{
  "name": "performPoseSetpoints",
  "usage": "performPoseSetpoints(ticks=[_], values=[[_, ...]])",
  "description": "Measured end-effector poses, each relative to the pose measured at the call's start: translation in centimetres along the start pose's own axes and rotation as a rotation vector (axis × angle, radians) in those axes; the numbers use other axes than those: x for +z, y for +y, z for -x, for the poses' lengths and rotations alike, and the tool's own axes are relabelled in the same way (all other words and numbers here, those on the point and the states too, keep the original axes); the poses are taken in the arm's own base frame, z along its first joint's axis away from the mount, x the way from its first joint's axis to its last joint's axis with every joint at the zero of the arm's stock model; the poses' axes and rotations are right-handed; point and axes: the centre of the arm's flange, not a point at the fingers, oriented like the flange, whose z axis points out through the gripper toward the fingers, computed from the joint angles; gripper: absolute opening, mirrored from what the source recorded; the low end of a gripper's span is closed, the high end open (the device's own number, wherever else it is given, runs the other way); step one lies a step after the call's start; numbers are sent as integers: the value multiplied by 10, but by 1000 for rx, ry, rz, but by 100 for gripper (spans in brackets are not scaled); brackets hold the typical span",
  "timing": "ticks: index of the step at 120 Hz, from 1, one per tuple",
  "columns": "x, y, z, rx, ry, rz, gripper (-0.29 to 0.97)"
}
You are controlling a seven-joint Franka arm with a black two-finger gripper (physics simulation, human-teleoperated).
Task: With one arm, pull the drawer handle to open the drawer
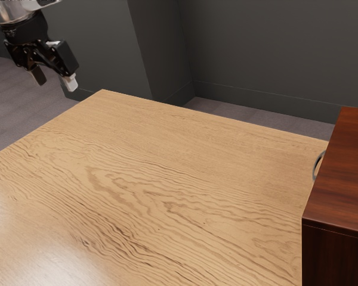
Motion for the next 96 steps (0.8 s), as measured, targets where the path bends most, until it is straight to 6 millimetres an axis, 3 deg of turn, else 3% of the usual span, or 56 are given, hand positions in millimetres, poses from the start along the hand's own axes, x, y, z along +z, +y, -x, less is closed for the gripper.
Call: performPoseSetpoints(ticks=[16, 33, 41, 49, 60, 73, 96], values=[[1, 19, -5, 41, 6, 5, 66], [1, 60, -8, 121, 16, 69, 66], [22, 81, -11, 147, -46, 137, 65], [47, 90, -21, 141, -102, 168, 65], [102, 84, -49, 87, -178, 212, 66], [150, 119, -86, 104, -186, 243, 65], [180, 162, -117, 122, -121, 332, 65]])
